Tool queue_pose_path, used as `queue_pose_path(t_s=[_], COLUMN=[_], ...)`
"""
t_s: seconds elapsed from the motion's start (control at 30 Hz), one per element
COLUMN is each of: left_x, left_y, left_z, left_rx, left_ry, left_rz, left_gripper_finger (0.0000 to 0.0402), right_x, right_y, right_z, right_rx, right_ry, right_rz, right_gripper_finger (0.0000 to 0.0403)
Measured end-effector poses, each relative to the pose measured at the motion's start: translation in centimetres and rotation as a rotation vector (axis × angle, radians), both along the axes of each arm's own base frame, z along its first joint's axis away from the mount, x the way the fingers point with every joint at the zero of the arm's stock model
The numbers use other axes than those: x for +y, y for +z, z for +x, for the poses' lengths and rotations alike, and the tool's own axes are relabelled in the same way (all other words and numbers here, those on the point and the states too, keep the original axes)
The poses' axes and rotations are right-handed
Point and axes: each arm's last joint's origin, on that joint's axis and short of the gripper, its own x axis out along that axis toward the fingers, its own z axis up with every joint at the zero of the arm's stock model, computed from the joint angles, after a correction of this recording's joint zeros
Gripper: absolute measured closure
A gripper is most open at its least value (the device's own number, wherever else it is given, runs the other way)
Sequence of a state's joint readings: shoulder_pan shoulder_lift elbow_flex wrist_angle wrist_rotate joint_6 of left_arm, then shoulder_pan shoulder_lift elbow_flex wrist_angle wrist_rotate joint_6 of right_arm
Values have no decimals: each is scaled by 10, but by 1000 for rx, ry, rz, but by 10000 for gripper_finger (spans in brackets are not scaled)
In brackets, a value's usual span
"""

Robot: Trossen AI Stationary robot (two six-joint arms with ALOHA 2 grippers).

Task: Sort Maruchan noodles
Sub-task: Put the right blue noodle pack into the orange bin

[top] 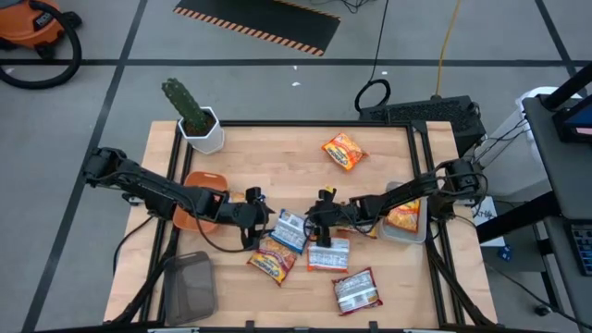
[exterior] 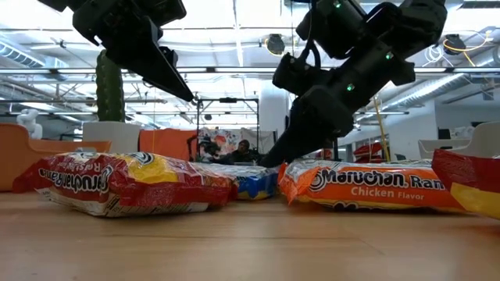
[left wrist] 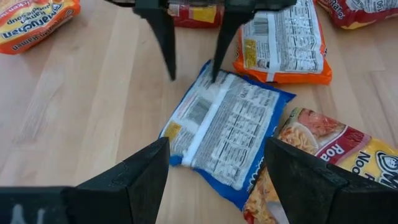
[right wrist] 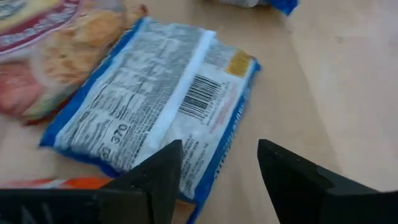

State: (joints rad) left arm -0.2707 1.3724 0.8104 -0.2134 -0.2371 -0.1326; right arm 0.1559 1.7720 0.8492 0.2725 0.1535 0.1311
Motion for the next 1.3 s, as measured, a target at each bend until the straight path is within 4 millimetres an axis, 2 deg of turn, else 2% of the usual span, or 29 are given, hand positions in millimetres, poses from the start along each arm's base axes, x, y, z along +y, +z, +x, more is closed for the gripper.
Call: queue_pose_path(t_s=[0.23,0.4,0.6,0.8,1.03,1.23,1.3], left_x=[1,0,-4,-8,-8,-12,-13], left_y=[-2,-3,-2,-2,-1,-2,-2], left_z=[-2,-3,-2,-4,-4,-5,-5], left_rx=[30,38,19,20,19,20,20], left_ry=[18,35,23,-11,-12,-16,-18], left_rz=[-11,-28,-35,-17,-17,-27,-30], left_gripper_finger=[135,135,135,135,135,135,135], right_x=[-2,-5,-9,-9,-15,-12,-12], right_y=[21,17,-5,-2,5,4,4], right_z=[-15,-15,-11,-12,-5,-6,-6], right_rx=[60,77,156,154,59,92,98], right_ry=[7,-22,-15,-4,-13,49,45], right_rz=[19,37,84,131,103,255,251], right_gripper_finger=[189,198,202,202,202,202,202])
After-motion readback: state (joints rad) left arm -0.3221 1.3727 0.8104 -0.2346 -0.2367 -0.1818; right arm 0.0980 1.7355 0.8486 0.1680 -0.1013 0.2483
